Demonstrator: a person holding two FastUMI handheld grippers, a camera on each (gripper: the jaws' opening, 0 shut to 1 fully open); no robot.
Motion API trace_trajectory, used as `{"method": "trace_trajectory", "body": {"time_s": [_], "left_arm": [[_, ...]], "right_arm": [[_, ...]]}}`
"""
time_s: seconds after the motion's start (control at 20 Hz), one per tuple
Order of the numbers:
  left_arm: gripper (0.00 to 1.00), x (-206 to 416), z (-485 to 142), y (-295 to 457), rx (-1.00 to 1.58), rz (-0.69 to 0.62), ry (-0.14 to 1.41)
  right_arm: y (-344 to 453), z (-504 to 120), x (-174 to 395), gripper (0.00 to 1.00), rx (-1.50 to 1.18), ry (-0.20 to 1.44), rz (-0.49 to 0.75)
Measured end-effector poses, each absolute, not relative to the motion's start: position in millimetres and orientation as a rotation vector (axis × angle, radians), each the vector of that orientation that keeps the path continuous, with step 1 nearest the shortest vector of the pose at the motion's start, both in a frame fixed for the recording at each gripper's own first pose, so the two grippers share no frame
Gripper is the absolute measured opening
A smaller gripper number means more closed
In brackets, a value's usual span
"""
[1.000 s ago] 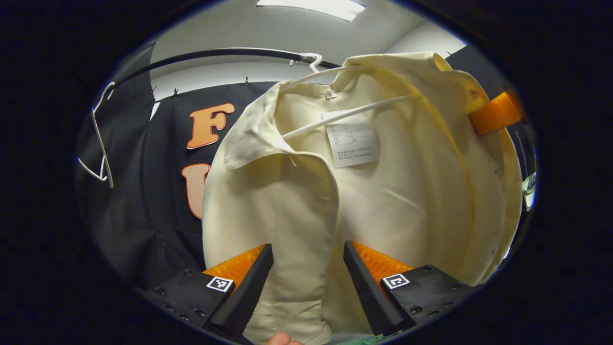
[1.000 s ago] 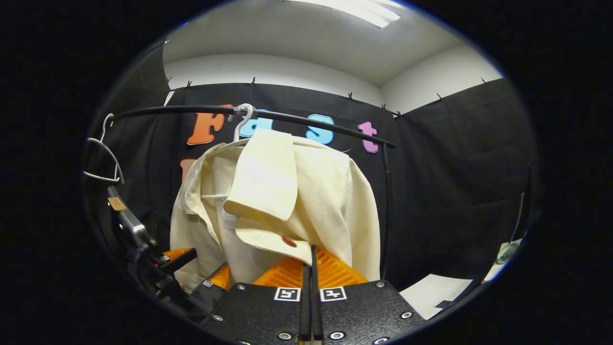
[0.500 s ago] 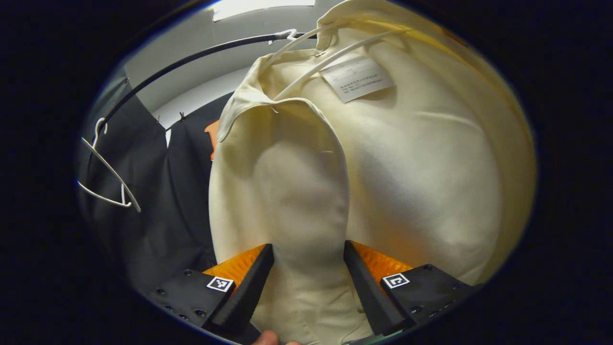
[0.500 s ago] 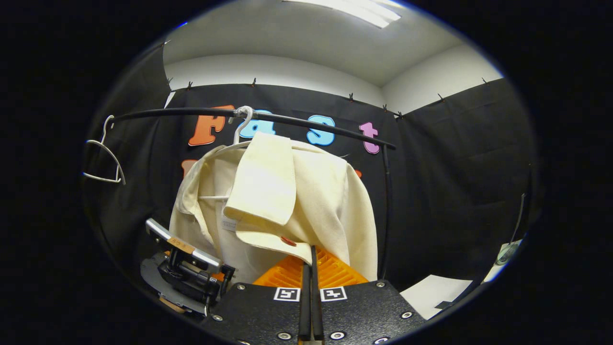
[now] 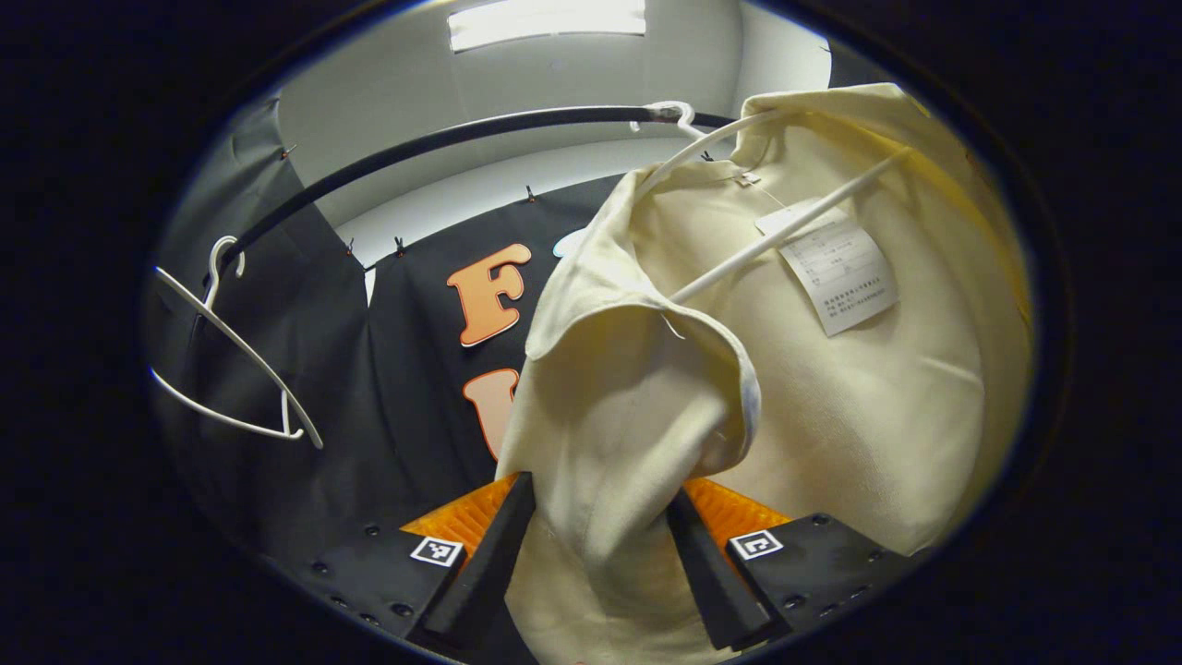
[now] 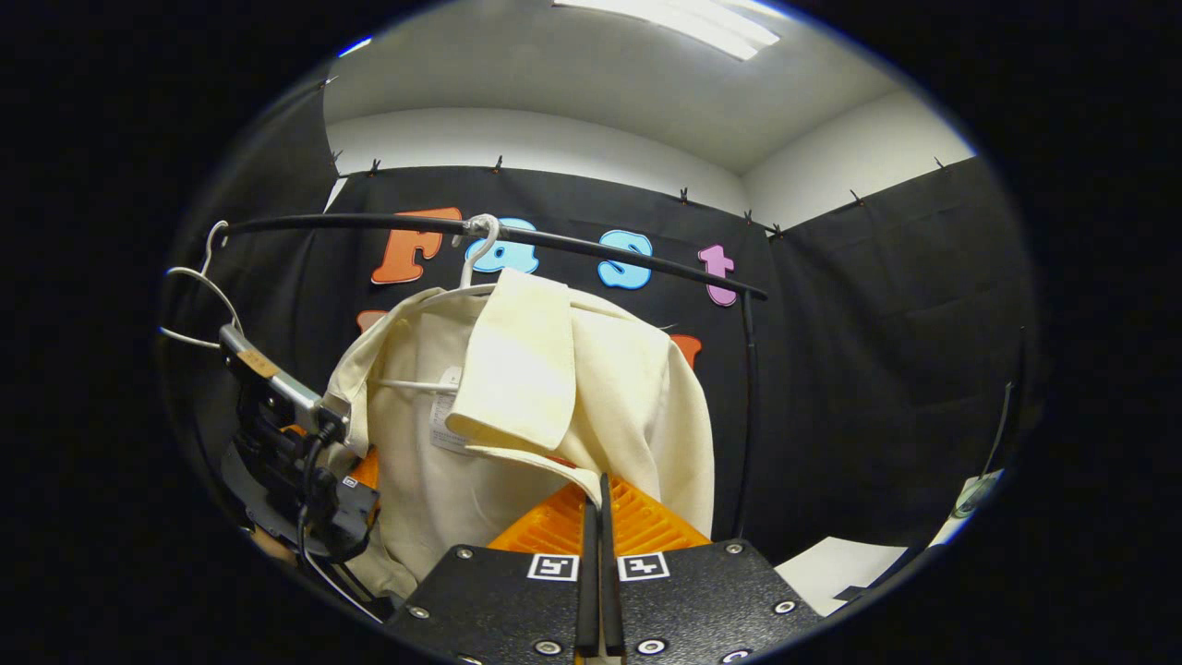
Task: Grasp the clothes on the hanger with both hands and then place them into the laundry hamper below.
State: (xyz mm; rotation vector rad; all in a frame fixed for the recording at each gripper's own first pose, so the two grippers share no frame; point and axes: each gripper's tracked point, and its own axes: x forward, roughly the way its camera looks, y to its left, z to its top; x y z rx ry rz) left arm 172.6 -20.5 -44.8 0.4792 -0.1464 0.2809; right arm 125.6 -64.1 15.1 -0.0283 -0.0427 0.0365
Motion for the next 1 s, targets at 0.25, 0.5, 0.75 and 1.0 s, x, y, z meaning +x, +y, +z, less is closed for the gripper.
{"method": "trace_trajectory", "body": {"time_s": [0.25, 0.5, 0.75, 1.0], "left_arm": [[0.12, 156, -18, -8, 0.409, 0.223, -0.148], [0.1, 135, 16, 10, 0.43, 0.232, -0.187], [0.08, 155, 41, 43, 0.569, 0.344, -0.222], [0.1, 183, 71, 63, 0.597, 0.389, -0.258]], "right_arm": [[-63, 22, 117, 0.01, -0.008, -0.065, 0.043], [-76, 39, 104, 0.0, -0.035, -0.106, 0.003], [-129, 81, 88, 0.0, -0.007, -0.171, -0.111], [-197, 146, 97, 0.0, -0.026, -0.274, -0.241]]}}
